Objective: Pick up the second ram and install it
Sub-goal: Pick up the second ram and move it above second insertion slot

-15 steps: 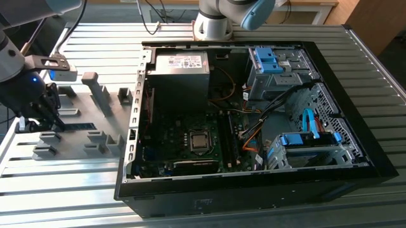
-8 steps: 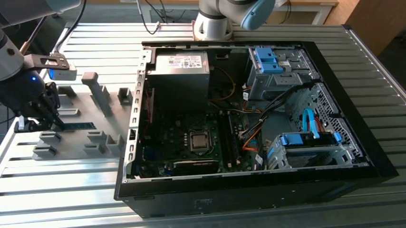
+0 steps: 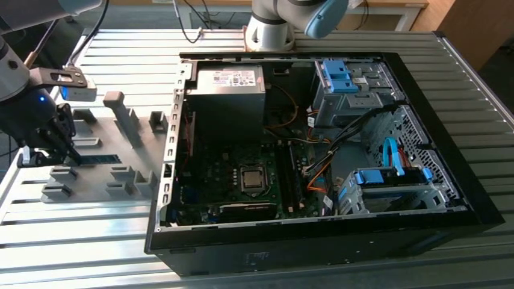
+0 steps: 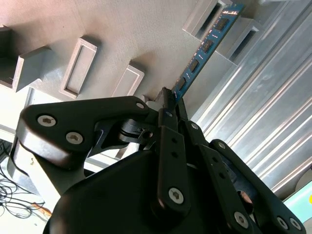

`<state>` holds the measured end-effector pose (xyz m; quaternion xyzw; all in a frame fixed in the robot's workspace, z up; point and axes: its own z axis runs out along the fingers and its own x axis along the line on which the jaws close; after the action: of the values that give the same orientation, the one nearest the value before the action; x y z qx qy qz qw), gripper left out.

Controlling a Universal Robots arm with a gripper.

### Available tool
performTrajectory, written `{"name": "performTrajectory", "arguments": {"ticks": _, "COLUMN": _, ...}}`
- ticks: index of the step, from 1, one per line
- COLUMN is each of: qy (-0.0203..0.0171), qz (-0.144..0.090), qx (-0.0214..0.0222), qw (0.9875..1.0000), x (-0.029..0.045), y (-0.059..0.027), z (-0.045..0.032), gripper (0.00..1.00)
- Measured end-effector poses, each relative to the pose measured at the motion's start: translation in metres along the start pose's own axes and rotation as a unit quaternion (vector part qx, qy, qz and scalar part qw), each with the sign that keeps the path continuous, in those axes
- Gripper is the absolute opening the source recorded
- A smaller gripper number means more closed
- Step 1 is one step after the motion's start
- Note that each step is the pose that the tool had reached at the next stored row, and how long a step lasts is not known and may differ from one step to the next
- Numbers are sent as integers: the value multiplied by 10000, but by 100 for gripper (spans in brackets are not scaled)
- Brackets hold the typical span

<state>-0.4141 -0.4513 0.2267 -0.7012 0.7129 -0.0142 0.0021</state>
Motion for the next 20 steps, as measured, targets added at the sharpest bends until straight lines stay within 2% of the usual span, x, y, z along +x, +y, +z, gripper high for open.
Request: {"name": "performTrajectory", "arguments": {"ticks": 20, "qy": 1, "qz": 0, "qx": -1, "qw": 10000, "x": 1, "y": -1, "z": -36, "gripper": 14}}
